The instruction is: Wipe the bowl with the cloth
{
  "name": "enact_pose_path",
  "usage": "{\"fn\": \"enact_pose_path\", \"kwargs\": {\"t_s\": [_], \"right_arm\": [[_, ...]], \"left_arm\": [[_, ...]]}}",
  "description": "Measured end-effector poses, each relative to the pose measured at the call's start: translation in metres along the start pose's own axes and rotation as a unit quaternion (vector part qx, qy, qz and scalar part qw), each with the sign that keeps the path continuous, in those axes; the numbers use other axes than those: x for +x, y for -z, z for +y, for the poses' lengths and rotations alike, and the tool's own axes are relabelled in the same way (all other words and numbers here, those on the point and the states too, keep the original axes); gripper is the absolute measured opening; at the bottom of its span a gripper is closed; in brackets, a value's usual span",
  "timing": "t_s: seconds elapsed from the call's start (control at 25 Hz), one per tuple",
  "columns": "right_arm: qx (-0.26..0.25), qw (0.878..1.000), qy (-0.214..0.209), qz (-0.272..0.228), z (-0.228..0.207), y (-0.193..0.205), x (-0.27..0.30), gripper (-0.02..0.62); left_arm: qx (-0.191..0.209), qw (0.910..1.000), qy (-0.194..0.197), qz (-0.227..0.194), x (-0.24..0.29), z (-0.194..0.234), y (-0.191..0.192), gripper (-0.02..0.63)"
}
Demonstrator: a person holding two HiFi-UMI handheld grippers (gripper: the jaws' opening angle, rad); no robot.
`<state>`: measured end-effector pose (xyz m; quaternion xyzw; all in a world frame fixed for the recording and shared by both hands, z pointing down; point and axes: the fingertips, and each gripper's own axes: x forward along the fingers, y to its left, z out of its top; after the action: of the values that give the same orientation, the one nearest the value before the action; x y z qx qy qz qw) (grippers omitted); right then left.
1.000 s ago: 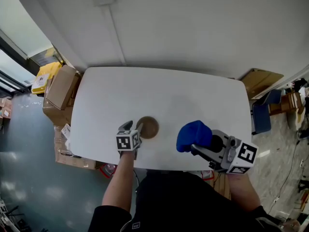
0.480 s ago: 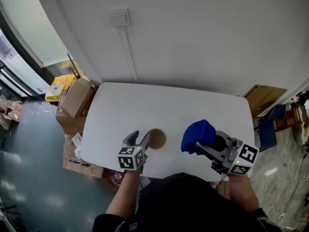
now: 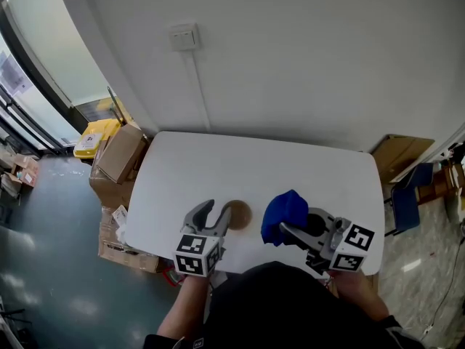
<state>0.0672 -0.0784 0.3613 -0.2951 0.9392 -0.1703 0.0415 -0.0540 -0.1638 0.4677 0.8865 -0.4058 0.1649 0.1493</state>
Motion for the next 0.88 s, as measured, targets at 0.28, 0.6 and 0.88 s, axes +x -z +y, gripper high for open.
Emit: {"fn": "enact_pose_path", "kwargs": {"t_s": [0.28, 0.6, 0.88], "right_arm": [[-0.007, 1.000, -0.001, -0.002, 0.005, 0.001, -0.004, 0.066], [-0.040, 0.999, -0.004, -0.022, 0.008, -0.015, -0.006, 0.066], [-0.067, 0.998, -0.002, -0.020, 0.010, -0.018, -0.005, 0.064]], "left_arm": [[0.057, 0.9973, 0.032, -0.033, -0.019, -0.039, -0.040, 0.115], [0.089, 0.9918, 0.052, -0.075, -0.043, -0.066, -0.077, 0.070], [0.086, 0.9926, 0.040, -0.076, -0.049, -0.057, -0.077, 0.058]]}}
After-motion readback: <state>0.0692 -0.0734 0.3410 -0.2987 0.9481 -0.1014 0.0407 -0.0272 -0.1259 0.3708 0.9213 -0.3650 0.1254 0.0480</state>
